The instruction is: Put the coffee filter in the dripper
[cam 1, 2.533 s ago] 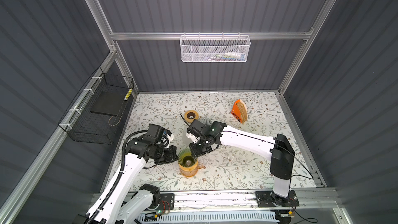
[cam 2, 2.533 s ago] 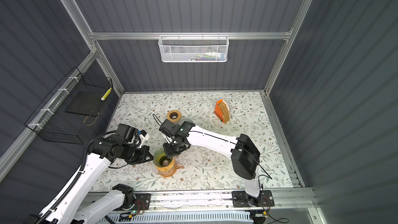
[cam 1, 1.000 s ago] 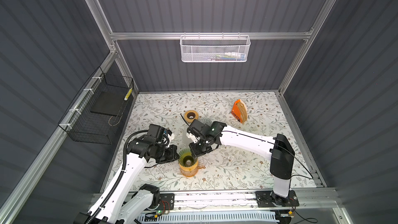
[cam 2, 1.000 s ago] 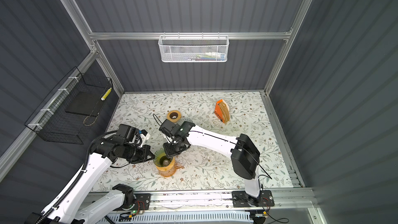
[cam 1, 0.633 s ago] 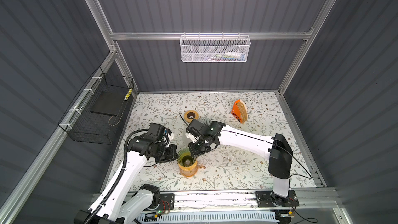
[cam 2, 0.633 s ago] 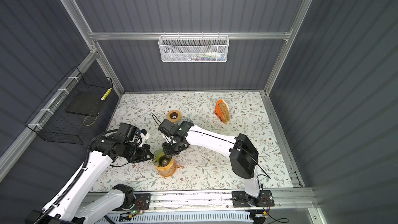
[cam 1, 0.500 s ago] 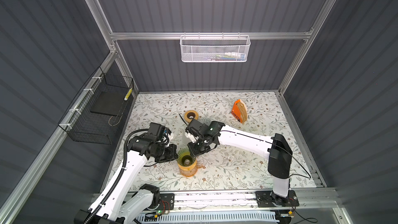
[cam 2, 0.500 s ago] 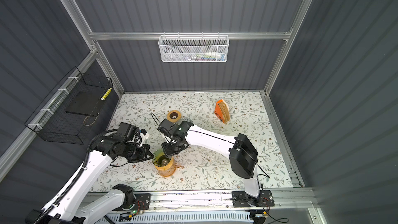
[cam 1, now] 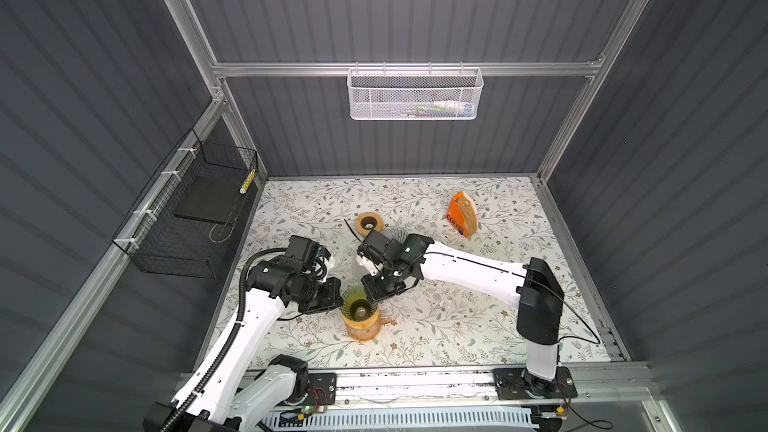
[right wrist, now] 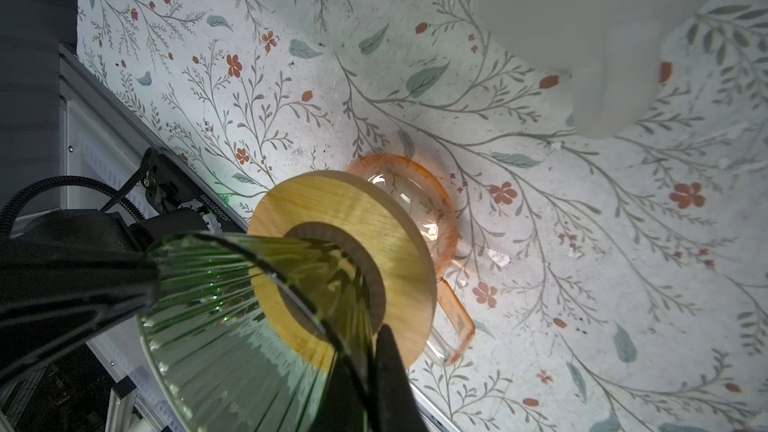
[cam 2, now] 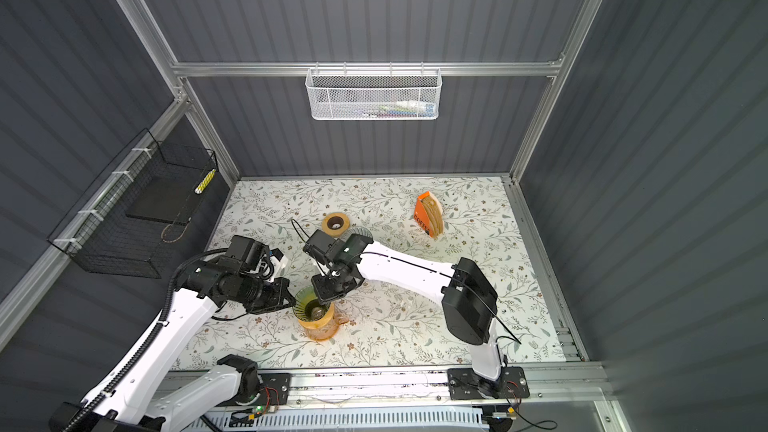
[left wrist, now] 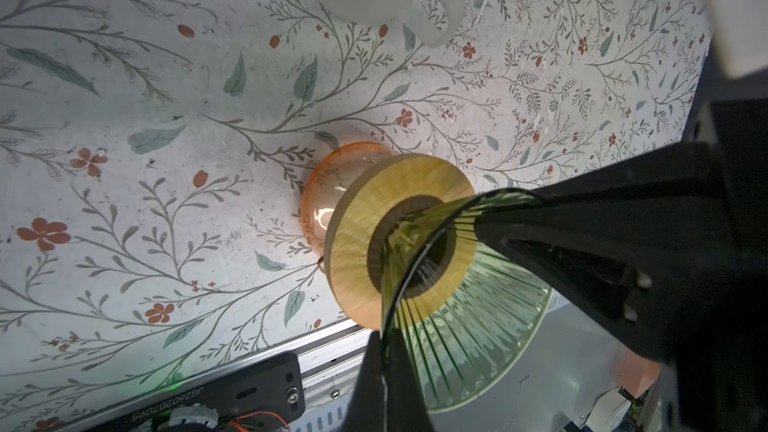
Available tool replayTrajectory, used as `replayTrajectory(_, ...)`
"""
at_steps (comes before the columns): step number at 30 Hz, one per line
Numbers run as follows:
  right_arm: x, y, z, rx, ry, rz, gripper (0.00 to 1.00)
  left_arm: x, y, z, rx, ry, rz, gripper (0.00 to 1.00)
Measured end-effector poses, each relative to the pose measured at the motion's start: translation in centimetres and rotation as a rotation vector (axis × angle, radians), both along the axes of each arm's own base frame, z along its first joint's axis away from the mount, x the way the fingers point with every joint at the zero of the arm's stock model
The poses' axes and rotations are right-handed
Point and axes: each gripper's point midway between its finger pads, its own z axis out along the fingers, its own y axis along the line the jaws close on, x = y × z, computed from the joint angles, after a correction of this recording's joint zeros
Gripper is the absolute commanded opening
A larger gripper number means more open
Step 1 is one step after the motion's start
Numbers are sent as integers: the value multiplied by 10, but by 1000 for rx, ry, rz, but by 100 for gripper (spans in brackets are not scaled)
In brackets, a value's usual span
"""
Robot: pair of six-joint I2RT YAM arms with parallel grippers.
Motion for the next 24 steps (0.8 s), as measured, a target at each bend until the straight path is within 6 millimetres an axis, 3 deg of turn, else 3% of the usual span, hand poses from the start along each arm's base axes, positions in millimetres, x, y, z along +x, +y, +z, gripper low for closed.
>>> replayTrajectory(15, 4, 1, -4, -17, -49, 5, 19, 2, -2, 1, -7, 5, -4, 0)
replayTrajectory(24, 7, 1, -4, -20, -63, 0, 21, 2, -3, 2, -8, 1, -8, 0)
